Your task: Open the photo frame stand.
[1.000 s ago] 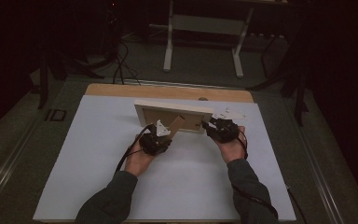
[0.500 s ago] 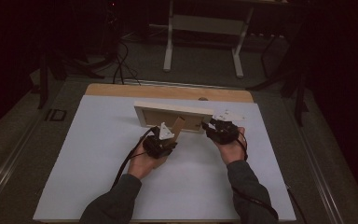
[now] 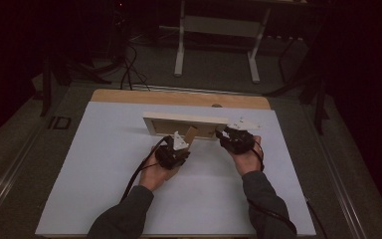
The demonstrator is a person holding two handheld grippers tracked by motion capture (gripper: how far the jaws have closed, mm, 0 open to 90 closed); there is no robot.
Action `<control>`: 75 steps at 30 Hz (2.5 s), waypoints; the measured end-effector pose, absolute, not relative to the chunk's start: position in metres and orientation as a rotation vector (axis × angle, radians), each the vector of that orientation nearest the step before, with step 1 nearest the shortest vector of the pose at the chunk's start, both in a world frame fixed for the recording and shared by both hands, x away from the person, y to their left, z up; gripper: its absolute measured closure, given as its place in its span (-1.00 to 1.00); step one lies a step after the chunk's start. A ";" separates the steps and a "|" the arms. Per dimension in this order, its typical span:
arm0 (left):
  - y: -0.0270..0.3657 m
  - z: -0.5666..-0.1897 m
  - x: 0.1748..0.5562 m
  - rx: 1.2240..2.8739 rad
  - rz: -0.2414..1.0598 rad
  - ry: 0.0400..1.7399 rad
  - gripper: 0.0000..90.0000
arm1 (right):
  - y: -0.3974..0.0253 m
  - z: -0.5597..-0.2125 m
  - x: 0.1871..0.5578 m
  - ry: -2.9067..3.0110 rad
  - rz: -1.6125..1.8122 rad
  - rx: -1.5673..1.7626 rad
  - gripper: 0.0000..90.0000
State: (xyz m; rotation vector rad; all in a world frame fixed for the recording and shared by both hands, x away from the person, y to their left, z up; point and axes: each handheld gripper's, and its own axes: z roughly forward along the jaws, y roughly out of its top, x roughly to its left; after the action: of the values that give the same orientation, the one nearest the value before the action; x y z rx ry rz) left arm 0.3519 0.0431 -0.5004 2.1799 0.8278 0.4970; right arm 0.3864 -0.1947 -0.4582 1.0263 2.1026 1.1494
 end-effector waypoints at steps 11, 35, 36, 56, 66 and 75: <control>0.042 -0.500 0.350 2.182 0.482 0.813 0.70 | -0.195 -0.459 0.385 2.100 1.152 1.026 0.39; 0.041 -0.502 0.347 2.196 0.490 0.794 0.70 | -0.197 -0.461 0.382 2.100 1.160 1.019 0.39; 0.041 -0.502 0.347 2.196 0.490 0.793 0.70 | -0.197 -0.462 0.381 2.099 1.160 1.020 0.39; 0.044 -0.506 0.346 2.189 0.469 0.784 0.57 | -0.200 -0.462 0.381 2.107 1.179 1.036 0.39; 0.050 -0.506 0.344 2.167 0.446 0.797 0.39 | -0.202 -0.462 0.383 2.119 1.208 1.049 0.37; 0.052 -0.505 0.341 2.150 0.413 0.793 0.29 | -0.204 -0.463 0.382 2.133 1.228 1.050 0.32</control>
State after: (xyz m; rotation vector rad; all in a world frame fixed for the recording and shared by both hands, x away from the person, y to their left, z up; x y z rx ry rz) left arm 0.3411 0.0522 -0.5047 2.1496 0.7932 0.4130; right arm 0.3823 -0.2038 -0.4630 1.0500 2.1330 1.2285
